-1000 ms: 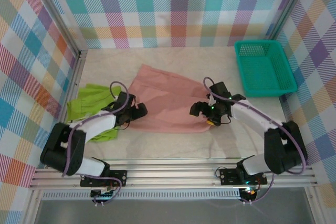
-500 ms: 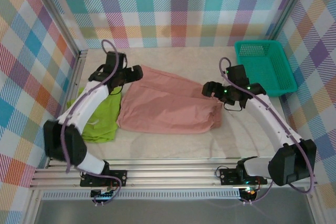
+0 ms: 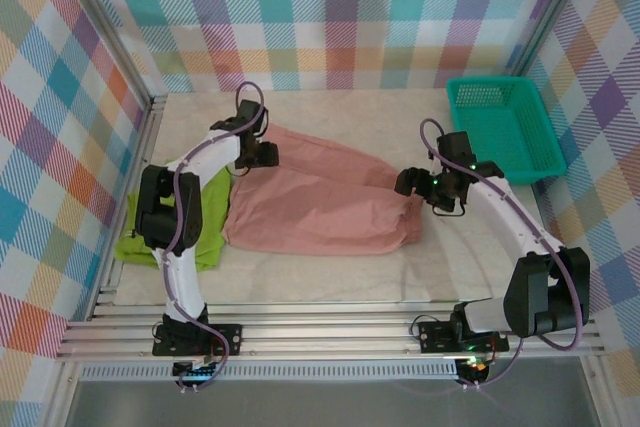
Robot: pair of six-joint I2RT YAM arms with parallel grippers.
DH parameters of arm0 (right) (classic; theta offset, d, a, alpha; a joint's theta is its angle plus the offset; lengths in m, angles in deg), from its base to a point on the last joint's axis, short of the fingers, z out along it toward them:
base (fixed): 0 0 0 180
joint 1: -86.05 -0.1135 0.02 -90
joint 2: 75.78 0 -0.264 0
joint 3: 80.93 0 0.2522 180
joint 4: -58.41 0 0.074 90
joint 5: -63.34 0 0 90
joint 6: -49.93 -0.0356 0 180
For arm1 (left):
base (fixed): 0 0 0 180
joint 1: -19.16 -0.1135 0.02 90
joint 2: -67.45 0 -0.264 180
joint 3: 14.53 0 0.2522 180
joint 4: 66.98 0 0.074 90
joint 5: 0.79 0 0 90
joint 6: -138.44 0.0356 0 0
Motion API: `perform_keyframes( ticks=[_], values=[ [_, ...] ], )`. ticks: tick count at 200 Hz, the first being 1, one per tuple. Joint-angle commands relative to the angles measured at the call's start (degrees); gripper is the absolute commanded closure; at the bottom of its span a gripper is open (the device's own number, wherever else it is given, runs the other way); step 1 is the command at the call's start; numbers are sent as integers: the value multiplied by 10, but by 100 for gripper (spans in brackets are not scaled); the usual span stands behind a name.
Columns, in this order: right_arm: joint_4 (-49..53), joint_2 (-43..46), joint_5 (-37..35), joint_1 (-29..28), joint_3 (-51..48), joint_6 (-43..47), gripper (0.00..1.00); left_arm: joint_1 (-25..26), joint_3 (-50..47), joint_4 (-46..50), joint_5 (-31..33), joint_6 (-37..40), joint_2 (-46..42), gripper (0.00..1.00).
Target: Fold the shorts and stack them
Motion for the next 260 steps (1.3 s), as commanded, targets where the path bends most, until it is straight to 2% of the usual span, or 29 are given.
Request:
perform_keyframes(
  ticks=[1,45,69,134,198,218,260],
  values=[
    [-6,9,13,4,-9,15,11,-11,35,3,18,23,41,36],
    [-9,11,14,7,-14,17,11,-16,63,6,20,25,92,43],
    [-15,6,15,7,-17,16,12,-16,65,5,16,22,96,53],
    [-31,-23,13,10,-16,17,12,-23,57,4,10,13,57,100],
    [-54,-70,15,14,16,14,16,-26,27,2,-1,10,-25,100],
    [-53,-93,11,21,33,10,23,-26,14,-4,-5,8,-43,100],
    [-65,-113,61,22,12,-20,27,-26,8,-1,-17,5,-41,100]
  ],
)
